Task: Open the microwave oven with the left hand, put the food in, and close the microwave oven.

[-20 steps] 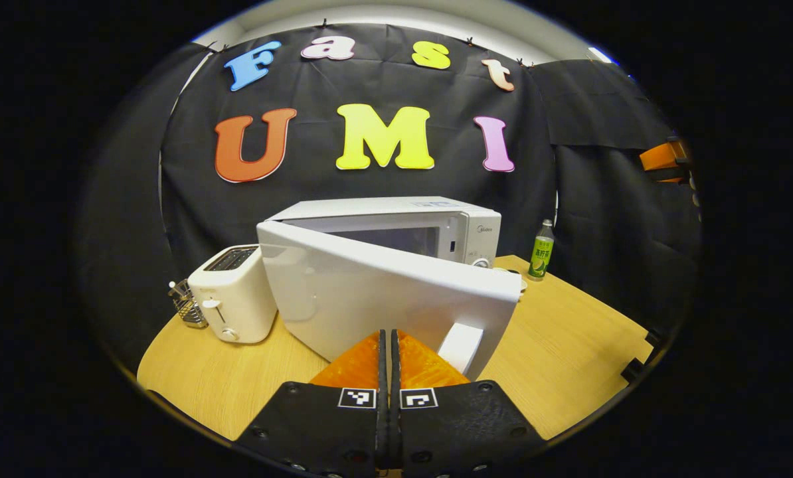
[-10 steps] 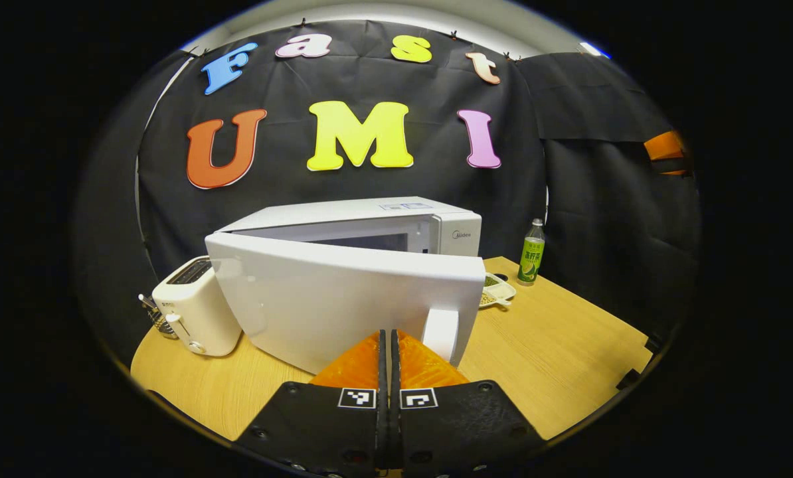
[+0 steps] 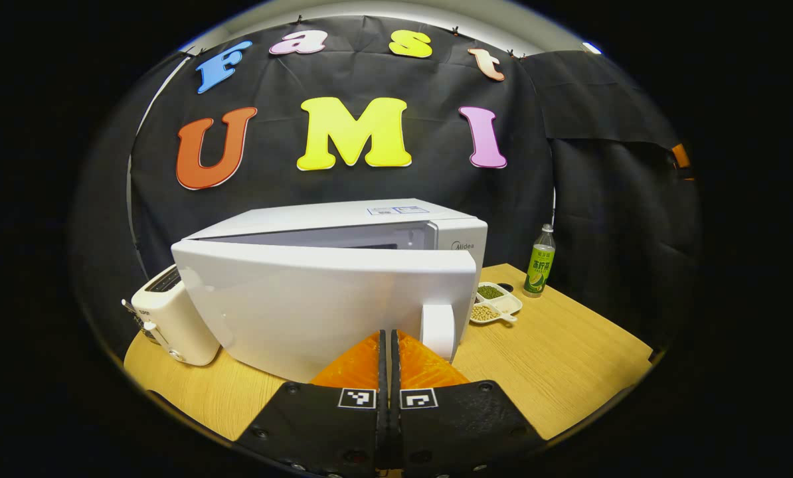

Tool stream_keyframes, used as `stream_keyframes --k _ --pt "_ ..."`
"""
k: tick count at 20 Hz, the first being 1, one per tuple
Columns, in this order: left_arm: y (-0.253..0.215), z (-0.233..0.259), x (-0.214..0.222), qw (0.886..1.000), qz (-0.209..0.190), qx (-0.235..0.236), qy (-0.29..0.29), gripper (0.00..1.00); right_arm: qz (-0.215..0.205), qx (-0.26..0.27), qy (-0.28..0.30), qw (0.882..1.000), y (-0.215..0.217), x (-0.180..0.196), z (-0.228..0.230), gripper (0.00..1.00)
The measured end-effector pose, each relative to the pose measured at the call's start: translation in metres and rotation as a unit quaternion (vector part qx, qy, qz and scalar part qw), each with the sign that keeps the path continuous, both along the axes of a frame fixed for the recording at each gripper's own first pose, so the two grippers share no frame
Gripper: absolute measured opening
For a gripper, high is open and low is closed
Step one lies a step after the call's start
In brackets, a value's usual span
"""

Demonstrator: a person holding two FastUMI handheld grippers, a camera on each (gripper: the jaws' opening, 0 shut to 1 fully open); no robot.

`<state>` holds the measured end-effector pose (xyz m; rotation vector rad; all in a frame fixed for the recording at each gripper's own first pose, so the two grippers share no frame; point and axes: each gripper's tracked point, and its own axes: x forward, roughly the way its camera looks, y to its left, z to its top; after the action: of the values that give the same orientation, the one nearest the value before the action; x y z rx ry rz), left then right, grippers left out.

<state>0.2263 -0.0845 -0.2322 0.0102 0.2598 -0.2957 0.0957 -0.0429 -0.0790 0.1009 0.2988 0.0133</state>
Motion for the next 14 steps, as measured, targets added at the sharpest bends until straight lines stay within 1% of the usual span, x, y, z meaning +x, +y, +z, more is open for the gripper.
stream_keyframes --k 2,3,4,5,7,8,9,10,12,13,14 --pt "-0.003 0.001 0.01 1.0 0.003 -0.002 -0.003 0.0 -0.008 0.002 0.007 1.0 -0.007 -0.001 -0.004 1.0" --pt "-0.004 -0.001 0.016 1.0 0.007 -0.004 -0.001 0.09 -0.01 0.004 0.009 1.0 -0.009 0.0 -0.006 0.92" --pt "-0.006 -0.003 0.021 1.0 0.01 -0.007 0.002 0.0 -0.012 0.004 0.011 1.0 -0.01 -0.001 -0.007 0.92" --pt "-0.009 -0.002 0.024 1.0 0.009 -0.01 0.001 0.0 -0.014 0.003 0.01 1.0 -0.013 -0.001 -0.007 1.0" --pt "-0.013 -0.004 0.034 1.0 0.011 -0.007 0.0 0.0 -0.018 -0.001 0.008 1.0 -0.017 0.0 -0.007 1.0" --pt "-0.016 -0.003 0.037 1.0 0.012 -0.008 -0.001 0.0 -0.021 -0.002 0.011 1.0 -0.02 0.001 -0.01 0.92" --pt "-0.019 -0.003 0.043 1.0 0.012 -0.013 0.001 0.0 -0.023 -0.002 0.013 1.0 -0.021 0.0 -0.011 0.92" --pt "-0.022 -0.004 0.048 1.0 0.013 -0.017 0.002 0.0 -0.024 0.001 0.014 1.0 -0.022 0.001 -0.012 1.0" --pt "-0.026 -0.005 0.059 1.0 0.016 -0.021 0.006 0.0 -0.029 0.001 0.019 0.999 -0.024 0.0 -0.014 1.0" --pt "-0.028 -0.006 0.064 1.0 0.019 -0.023 0.009 0.0 -0.032 0.001 0.021 0.999 -0.026 0.001 -0.015 0.92" --pt "-0.029 -0.009 0.069 0.999 0.022 -0.023 0.014 0.09 -0.033 0.001 0.023 0.999 -0.027 0.001 -0.016 0.92"
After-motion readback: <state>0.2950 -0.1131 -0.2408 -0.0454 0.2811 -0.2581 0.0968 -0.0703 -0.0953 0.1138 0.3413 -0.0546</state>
